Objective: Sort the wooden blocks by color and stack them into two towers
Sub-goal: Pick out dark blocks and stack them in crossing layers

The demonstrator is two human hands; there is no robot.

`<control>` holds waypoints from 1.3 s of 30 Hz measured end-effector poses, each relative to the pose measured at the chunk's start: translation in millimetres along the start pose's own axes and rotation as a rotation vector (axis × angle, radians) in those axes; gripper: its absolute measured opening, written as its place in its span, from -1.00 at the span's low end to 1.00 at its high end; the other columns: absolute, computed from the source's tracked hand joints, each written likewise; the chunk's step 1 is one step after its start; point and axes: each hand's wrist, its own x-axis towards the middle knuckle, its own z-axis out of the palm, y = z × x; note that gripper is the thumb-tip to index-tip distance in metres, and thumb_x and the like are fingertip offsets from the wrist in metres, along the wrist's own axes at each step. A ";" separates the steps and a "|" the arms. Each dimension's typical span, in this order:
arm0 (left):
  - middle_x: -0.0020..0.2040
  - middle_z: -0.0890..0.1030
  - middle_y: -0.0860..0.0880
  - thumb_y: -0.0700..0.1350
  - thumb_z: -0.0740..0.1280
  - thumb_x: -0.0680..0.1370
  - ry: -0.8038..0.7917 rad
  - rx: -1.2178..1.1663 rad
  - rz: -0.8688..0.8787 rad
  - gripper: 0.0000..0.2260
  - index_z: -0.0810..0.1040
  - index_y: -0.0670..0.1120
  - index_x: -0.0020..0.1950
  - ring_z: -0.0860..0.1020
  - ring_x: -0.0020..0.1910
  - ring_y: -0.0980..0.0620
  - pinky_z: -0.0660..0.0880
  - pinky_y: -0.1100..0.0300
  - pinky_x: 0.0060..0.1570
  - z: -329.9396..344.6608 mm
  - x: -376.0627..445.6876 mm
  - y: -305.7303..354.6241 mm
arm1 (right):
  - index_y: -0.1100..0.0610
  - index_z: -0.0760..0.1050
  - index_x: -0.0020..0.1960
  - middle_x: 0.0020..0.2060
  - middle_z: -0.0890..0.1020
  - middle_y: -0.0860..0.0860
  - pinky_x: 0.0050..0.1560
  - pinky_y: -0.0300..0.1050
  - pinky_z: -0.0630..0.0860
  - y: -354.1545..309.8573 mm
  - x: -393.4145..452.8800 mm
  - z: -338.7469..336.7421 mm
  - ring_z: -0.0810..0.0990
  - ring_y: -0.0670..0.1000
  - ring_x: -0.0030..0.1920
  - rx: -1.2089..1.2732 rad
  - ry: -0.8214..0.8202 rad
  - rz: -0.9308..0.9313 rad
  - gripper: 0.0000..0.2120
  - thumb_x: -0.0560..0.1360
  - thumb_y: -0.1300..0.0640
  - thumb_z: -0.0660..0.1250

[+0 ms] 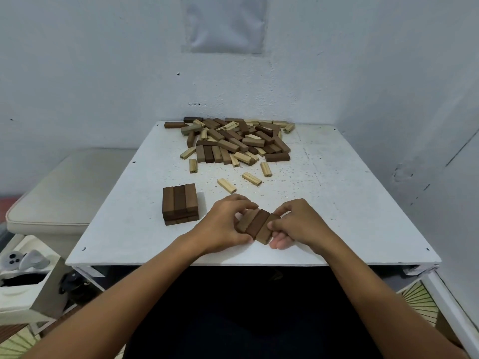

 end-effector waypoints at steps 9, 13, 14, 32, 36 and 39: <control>0.36 0.39 0.04 -0.09 0.59 0.28 -0.117 -0.036 0.005 -0.13 0.24 0.05 0.51 0.45 0.29 0.13 0.44 0.22 0.27 -6.2 -2.3 -0.1 | 0.17 0.56 -0.15 -0.31 0.62 -0.01 -0.33 -0.15 0.43 -0.9 -10.8 12.8 0.57 -0.05 -0.34 -0.271 0.119 -0.052 -0.65 0.31 -0.07 0.56; 0.47 0.30 0.03 -0.18 0.53 0.35 -0.261 -0.014 0.020 -0.08 0.07 0.13 0.56 0.37 0.38 0.16 0.30 0.32 0.30 -17.9 1.0 -0.4 | 0.09 0.55 -0.17 -0.25 0.58 -0.04 -0.24 -0.11 0.44 3.5 -11.6 9.5 0.55 -0.04 -0.19 -0.233 0.188 -0.136 -0.74 0.39 -0.08 0.50; 0.50 0.27 0.03 -0.18 0.53 0.36 -0.278 0.004 0.039 -0.07 0.04 0.15 0.56 0.33 0.41 0.16 0.27 0.29 0.33 -19.8 1.2 0.0 | 0.07 0.55 -0.17 -0.24 0.59 -0.03 -0.17 -0.07 0.52 4.6 -10.7 10.1 0.57 -0.01 -0.16 -0.166 0.203 -0.166 -0.79 0.44 -0.05 0.46; 0.40 0.27 0.19 0.46 0.08 0.38 0.318 -1.023 -0.194 -0.27 0.08 0.24 0.50 0.10 0.52 0.17 -0.01 0.15 0.49 24.0 -16.1 15.9 | -0.10 0.23 0.50 0.52 0.25 -0.09 0.54 -0.02 0.10 -1.6 -11.4 61.1 0.18 -0.09 0.52 0.691 0.168 -0.277 -0.27 0.42 -0.39 -0.04; 0.42 0.27 0.13 0.27 -0.05 0.45 0.333 -1.040 -0.223 -0.34 0.06 0.13 0.55 0.10 0.53 0.13 -0.03 0.14 0.50 26.5 -16.0 15.3 | -0.19 0.28 0.42 0.49 0.28 -0.14 0.54 -0.04 0.08 -2.8 -10.3 67.2 0.20 -0.15 0.50 0.680 0.199 -0.293 -0.39 0.48 -0.43 -0.03; 0.44 0.27 0.13 0.27 -0.06 0.45 0.335 -1.041 -0.231 -0.34 0.08 0.12 0.54 0.11 0.53 0.13 -0.03 0.13 0.52 28.2 -15.4 14.3 | -0.26 0.29 0.37 0.47 0.30 -0.18 0.55 -0.01 0.09 -2.4 -9.1 69.0 0.22 -0.17 0.48 0.631 0.222 -0.299 -0.45 0.46 -0.41 -0.05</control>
